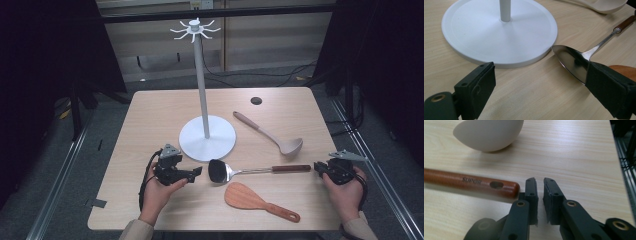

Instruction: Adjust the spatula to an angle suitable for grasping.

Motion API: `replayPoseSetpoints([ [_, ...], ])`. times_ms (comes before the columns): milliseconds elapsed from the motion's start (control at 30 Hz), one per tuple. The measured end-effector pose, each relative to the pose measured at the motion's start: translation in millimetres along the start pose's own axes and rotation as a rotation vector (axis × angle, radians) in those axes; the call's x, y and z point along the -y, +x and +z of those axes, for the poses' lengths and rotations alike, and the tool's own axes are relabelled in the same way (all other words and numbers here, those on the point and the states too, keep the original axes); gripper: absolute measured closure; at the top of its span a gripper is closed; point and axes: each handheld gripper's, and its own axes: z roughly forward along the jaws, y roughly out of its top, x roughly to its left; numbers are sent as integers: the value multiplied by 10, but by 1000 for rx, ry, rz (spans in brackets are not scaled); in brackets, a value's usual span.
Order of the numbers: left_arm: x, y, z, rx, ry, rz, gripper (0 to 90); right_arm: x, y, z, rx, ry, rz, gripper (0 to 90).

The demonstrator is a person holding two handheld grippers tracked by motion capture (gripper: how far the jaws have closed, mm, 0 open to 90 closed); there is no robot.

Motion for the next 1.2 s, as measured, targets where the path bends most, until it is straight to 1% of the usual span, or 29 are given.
replayPoseSetpoints([
  [33,0,0,0,0,0,0,94,0,0,0,0,0,0,824],
  [67,-3,-1,-6,-2,-9,-7,94,-2,21,44,6,10,-7,829],
  [100,-4,3,-12,-4,-8,-5,94,1,32,62,9,19,-14,836],
  [133,-4,3,-14,-5,-9,-6,94,3,53,75,8,14,-16,848],
  [233,-3,1,-22,-7,-9,-5,96,-7,118,80,8,21,-47,863],
  [300,-10,-5,-28,-9,-10,1,98,-13,150,91,-6,22,-52,849],
  [367,-20,-24,-20,-6,5,1,106,-18,198,98,-13,22,-59,858],
  [400,-20,-24,-20,-6,5,1,111,-18,198,98,-13,22,-59,858],
  [467,-36,-68,1,1,10,16,112,-30,274,110,-34,27,-64,851],
  [500,-54,-87,3,-2,26,56,113,-42,354,121,-52,33,-77,843],
  [567,-75,-126,16,3,25,80,113,-52,423,133,-63,35,-87,847],
  [600,-75,-126,16,3,25,80,113,-52,423,133,-63,35,-87,847],
  [633,-91,-168,32,11,31,99,115,-63,508,146,-82,38,-102,848],
  [700,-92,-189,48,19,35,101,119,-64,575,157,-97,35,-112,842],
  [733,-91,-213,73,23,49,110,119,-64,575,157,-97,35,-112,842],
  [767,-85,-254,126,34,70,126,127,-68,669,166,-112,36,-126,842],
  [800,-81,-274,157,40,72,130,130,-67,695,169,-117,35,-131,841],
  [833,-83,-287,177,47,89,144,133,-67,730,171,-123,35,-136,841],
  [900,-90,-315,213,52,100,154,137,-66,795,173,-135,37,-140,837],
  [933,-90,-315,213,52,100,154,141,-66,795,173,-135,37,-140,837],
  [967,-99,-331,235,56,101,167,141,-65,816,176,-144,34,-143,836],
  [1000,-113,-358,263,58,105,177,149,-61,878,176,-159,35,-148,831],
  [1033,-122,-365,274,56,109,190,152,-58,908,178,-165,33,-146,831],
  [1067,-122,-376,286,58,108,191,154,-58,925,180,-171,32,-155,826],
  [1100,-129,-385,304,61,115,208,156,-55,940,179,-175,33,-155,822],
  [1200,-130,-404,337,68,122,216,173,-51,963,179,-185,30,-157,818],
])
